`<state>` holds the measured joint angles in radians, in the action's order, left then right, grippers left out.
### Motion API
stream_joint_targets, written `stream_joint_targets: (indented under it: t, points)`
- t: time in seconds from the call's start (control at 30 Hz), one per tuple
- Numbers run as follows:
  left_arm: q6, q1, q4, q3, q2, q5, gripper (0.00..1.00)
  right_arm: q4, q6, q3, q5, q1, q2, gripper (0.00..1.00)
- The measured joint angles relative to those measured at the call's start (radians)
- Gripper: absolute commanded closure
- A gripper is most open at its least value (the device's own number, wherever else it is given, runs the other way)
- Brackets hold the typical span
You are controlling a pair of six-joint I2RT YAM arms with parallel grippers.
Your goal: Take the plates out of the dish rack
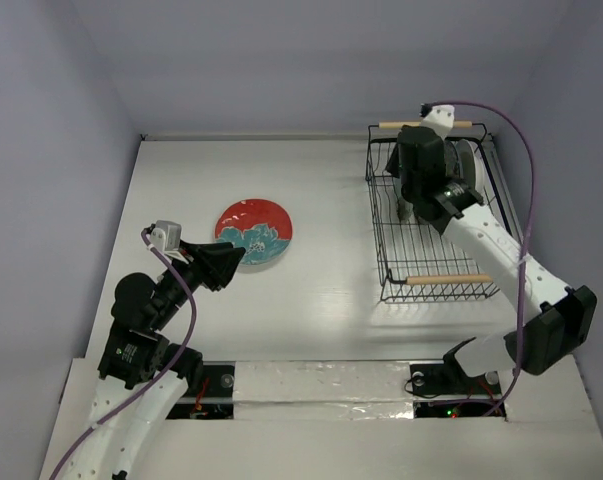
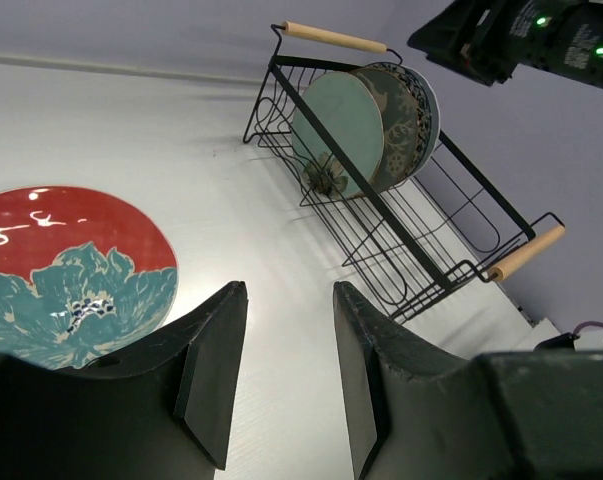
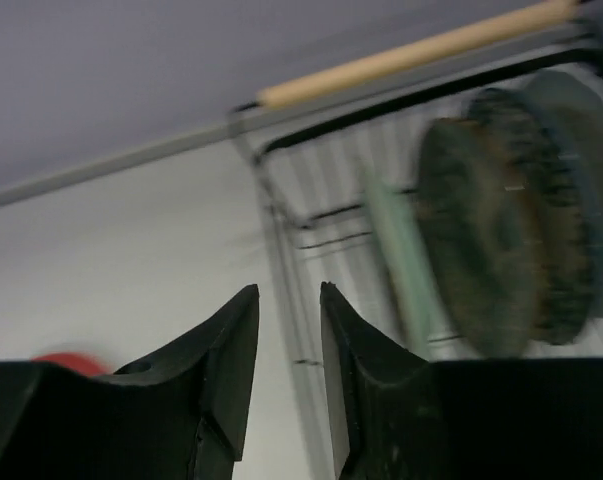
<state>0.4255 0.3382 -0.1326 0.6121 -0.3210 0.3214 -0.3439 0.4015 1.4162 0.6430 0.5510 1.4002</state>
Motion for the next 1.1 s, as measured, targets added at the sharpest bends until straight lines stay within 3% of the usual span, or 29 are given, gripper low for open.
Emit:
stream_joint_targets:
  t: [0.13, 0.23, 0.6, 0.63, 0.7, 0.73, 0.83, 1.1]
  points:
    - [0.002, 0.000, 0.000, 0.000, 0.000, 0.001, 0.63, -0.079, -0.069, 0.001, 0.061, -0.123, 0.068, 0.33]
    - [0.002, 0.000, 0.000, 0.000, -0.001, 0.005, 0.63, -0.130, -0.119, 0.004, 0.063, -0.151, 0.151, 0.35]
    - [0.002, 0.000, 0.001, -0.001, -0.005, 0.011, 0.63, -0.187, -0.198, 0.116, 0.109, -0.171, 0.365, 0.58]
    - [0.002, 0.000, 0.001, -0.002, -0.006, 0.011, 0.63, -0.189, -0.202, 0.125, 0.114, -0.171, 0.375, 0.67]
    - [0.002, 0.000, 0.001, -0.002, -0.007, 0.011, 0.63, -0.195, -0.209, 0.138, 0.121, -0.171, 0.387, 0.73]
    - [0.002, 0.000, 0.001, -0.002, -0.008, 0.011, 0.63, -0.200, -0.214, 0.146, 0.123, -0.171, 0.392, 0.83]
    - [0.002, 0.000, 0.001, -0.002, -0.009, 0.011, 0.63, -0.236, -0.251, 0.162, 0.139, -0.171, 0.402, 0.93]
    - [0.002, 0.000, 0.001, -0.002, -0.010, 0.011, 0.63, -0.279, -0.293, 0.184, 0.166, -0.170, 0.407, 1.00]
